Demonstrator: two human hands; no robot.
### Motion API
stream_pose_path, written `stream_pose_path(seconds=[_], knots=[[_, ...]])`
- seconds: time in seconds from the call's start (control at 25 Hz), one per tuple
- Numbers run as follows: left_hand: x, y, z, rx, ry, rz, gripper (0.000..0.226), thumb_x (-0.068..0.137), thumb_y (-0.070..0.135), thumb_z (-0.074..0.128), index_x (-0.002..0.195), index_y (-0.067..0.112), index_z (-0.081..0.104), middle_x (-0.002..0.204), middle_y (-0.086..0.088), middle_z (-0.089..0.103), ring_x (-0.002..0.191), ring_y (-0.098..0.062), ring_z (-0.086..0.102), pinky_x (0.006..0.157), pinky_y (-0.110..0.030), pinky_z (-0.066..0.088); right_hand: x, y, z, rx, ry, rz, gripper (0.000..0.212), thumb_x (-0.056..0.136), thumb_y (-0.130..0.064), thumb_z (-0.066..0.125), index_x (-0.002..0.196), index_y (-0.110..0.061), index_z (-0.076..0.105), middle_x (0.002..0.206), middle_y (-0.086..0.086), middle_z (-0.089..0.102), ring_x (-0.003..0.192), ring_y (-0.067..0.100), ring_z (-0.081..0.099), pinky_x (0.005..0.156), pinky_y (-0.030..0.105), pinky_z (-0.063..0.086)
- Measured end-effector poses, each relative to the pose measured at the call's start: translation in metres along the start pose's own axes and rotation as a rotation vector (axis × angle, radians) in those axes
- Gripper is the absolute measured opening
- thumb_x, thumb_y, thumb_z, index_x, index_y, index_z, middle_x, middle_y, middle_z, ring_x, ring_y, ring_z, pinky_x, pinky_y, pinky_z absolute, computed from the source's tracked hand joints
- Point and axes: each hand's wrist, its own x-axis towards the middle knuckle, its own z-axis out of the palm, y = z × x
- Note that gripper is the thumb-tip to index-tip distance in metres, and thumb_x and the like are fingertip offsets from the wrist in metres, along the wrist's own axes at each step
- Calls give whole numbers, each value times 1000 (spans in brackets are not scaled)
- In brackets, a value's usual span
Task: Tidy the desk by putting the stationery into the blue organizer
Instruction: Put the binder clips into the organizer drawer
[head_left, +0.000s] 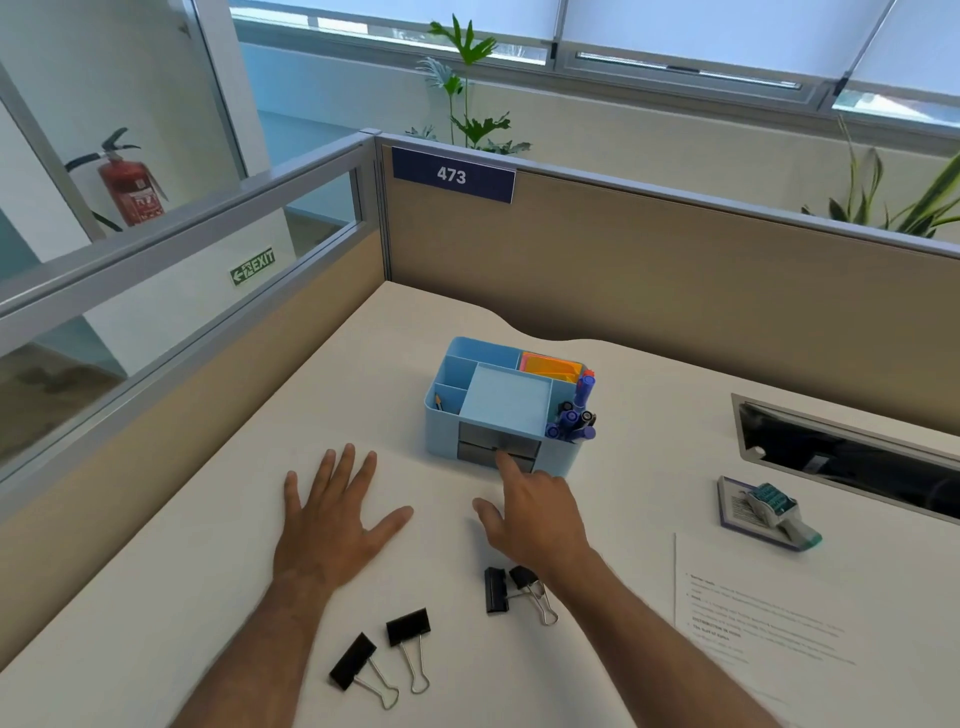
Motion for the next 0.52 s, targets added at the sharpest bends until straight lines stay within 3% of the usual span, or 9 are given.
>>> stream_pose_path(seconds=[0.52], knots=[[0,-1,1,10,14,6,98,71,88,1,154,36,5,165,6,-2,151,-14,-5,120,-55,-1,1,-1,5,7,-25,-14,52,93,-53,48,132,-20,41,107,5,68,98,27,60,89,38,44]])
